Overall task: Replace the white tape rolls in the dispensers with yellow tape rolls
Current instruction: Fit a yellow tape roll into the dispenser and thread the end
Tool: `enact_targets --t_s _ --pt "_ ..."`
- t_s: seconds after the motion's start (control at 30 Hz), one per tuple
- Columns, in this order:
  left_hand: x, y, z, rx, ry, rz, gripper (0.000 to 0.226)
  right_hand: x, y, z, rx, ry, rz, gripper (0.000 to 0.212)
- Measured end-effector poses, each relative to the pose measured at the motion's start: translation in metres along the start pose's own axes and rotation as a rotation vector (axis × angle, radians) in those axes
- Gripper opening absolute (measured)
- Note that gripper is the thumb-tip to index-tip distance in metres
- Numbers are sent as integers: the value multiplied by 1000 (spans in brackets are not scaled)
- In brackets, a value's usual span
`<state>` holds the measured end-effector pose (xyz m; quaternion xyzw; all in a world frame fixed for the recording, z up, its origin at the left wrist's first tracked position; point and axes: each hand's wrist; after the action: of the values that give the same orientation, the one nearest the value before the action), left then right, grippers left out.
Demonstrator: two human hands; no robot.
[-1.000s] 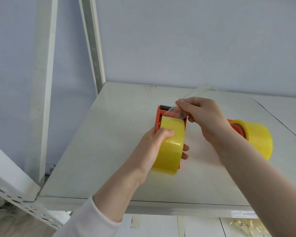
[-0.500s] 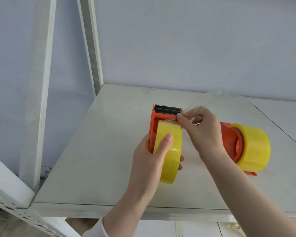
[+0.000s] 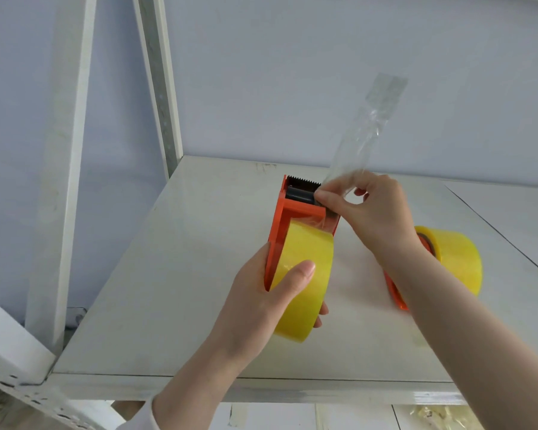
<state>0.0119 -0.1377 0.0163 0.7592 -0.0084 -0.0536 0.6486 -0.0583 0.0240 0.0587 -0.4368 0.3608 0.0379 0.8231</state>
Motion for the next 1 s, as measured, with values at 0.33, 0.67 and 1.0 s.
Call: enact_targets --t_s 0.33,0.67,1.0 --pt "-3 3 2 73 1 2 36 -6 -5 0 66 2 225 12" --pt "-6 4 3 120 59 -4 28 -7 7 -2 185 -25 366 35" --pt "1 9 6 -1 -109 12 41 -23 -3 9 164 -215 71 29"
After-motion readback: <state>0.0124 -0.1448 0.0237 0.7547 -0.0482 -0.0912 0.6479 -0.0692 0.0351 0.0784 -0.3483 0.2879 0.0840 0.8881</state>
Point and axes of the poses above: each hand's wrist, its own x-axis away from the middle knuckle, its own z-axis out of the back of the hand, y = z × x, and after that the axes turned 14 degrees about y, right-handed
